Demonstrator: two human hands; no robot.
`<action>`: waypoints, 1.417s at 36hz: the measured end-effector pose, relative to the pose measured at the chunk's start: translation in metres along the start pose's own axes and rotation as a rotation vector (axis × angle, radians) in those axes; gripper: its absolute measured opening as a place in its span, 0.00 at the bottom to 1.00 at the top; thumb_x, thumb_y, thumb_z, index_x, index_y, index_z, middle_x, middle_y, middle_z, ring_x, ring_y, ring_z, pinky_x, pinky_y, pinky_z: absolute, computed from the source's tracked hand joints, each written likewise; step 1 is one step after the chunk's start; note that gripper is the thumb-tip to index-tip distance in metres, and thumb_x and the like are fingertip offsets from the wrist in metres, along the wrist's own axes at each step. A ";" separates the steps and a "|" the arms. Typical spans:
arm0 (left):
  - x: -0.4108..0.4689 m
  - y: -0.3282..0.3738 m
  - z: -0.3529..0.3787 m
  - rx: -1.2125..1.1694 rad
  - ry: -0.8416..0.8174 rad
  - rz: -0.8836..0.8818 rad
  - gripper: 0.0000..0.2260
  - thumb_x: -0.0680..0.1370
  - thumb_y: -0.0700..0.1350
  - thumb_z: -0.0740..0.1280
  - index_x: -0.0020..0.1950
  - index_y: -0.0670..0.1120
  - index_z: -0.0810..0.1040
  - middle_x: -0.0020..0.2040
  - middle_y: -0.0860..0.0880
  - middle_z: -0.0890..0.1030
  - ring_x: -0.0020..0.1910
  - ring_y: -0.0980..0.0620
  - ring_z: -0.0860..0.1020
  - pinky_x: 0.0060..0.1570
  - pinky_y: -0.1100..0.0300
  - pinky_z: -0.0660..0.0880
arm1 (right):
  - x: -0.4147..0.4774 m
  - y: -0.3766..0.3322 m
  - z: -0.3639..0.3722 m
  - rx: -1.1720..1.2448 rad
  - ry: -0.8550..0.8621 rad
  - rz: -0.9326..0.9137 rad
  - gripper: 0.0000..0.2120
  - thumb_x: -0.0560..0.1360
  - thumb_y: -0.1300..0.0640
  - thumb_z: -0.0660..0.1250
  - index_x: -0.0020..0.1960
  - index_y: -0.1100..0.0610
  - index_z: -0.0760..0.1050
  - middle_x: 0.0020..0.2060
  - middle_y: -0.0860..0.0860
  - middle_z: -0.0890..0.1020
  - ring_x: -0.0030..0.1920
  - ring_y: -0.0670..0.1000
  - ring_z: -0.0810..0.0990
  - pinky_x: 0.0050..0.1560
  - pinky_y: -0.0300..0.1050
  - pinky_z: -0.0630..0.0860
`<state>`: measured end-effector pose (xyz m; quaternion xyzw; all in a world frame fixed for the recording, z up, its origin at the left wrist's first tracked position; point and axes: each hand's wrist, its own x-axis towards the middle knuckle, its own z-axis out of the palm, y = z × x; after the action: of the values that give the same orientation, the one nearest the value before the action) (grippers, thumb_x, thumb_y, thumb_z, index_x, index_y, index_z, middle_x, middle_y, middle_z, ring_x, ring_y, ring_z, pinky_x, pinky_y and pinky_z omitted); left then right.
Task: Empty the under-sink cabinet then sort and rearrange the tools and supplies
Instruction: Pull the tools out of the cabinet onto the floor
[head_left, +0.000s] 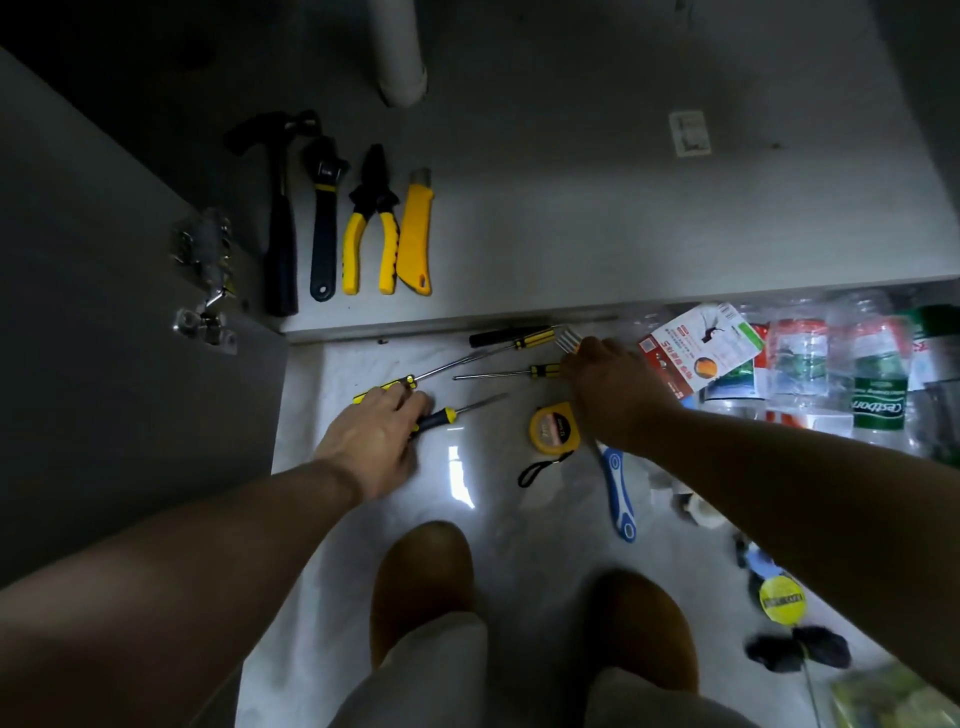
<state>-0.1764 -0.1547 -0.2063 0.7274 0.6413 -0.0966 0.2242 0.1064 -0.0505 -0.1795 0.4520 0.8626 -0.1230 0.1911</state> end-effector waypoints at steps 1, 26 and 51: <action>0.001 -0.001 0.000 0.034 -0.009 -0.019 0.23 0.74 0.46 0.66 0.70 0.53 0.69 0.64 0.49 0.72 0.60 0.45 0.72 0.53 0.53 0.73 | 0.000 -0.001 -0.001 0.007 -0.007 0.001 0.21 0.78 0.56 0.65 0.70 0.54 0.69 0.65 0.56 0.72 0.63 0.56 0.72 0.65 0.54 0.72; 0.055 0.010 -0.104 -0.234 0.829 -0.402 0.19 0.77 0.47 0.65 0.69 0.51 0.73 0.64 0.44 0.71 0.62 0.42 0.70 0.59 0.46 0.69 | 0.046 -0.055 -0.083 0.605 0.422 -0.178 0.22 0.73 0.64 0.64 0.66 0.55 0.72 0.59 0.55 0.71 0.55 0.57 0.75 0.50 0.52 0.77; 0.069 0.026 -0.104 -0.389 0.453 -0.511 0.26 0.68 0.48 0.72 0.64 0.46 0.69 0.61 0.44 0.72 0.61 0.40 0.74 0.54 0.49 0.71 | 0.014 -0.026 -0.071 0.288 0.343 -0.182 0.15 0.73 0.62 0.67 0.58 0.57 0.69 0.51 0.57 0.71 0.49 0.57 0.71 0.40 0.50 0.72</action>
<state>-0.1551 -0.0491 -0.1391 0.4911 0.8414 0.1369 0.1794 0.0625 -0.0275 -0.1214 0.4091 0.8932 -0.1829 -0.0366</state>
